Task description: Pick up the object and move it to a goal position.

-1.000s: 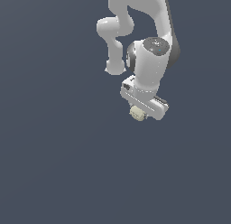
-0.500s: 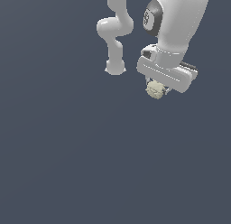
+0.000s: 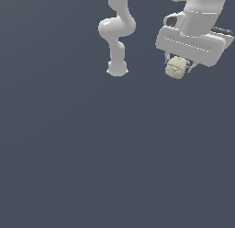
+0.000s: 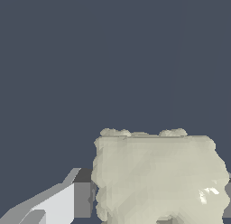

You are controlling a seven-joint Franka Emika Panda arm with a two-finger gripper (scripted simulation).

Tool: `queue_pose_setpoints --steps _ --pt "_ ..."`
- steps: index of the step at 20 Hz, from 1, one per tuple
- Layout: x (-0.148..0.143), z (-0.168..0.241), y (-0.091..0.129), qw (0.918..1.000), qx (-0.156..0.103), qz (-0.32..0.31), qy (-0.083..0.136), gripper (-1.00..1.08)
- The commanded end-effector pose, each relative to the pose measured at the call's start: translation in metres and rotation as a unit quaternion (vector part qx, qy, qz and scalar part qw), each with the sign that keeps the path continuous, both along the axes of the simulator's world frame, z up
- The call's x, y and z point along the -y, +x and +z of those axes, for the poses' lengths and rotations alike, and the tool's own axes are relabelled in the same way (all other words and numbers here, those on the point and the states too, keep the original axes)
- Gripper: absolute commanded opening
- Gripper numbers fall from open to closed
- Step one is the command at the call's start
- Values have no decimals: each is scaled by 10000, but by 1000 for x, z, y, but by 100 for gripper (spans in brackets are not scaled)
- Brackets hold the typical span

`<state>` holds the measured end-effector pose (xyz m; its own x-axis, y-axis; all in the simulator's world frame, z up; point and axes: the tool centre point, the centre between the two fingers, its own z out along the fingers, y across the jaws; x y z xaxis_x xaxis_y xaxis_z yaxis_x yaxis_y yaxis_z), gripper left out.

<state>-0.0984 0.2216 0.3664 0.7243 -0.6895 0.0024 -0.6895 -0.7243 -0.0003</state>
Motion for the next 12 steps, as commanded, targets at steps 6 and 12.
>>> queue_pose_setpoints --steps 6,12 --pt "-20 30 -12 10000 -9 -3 4 -100" --pt "-22 32 -12 10000 -10 -3 7 -100"
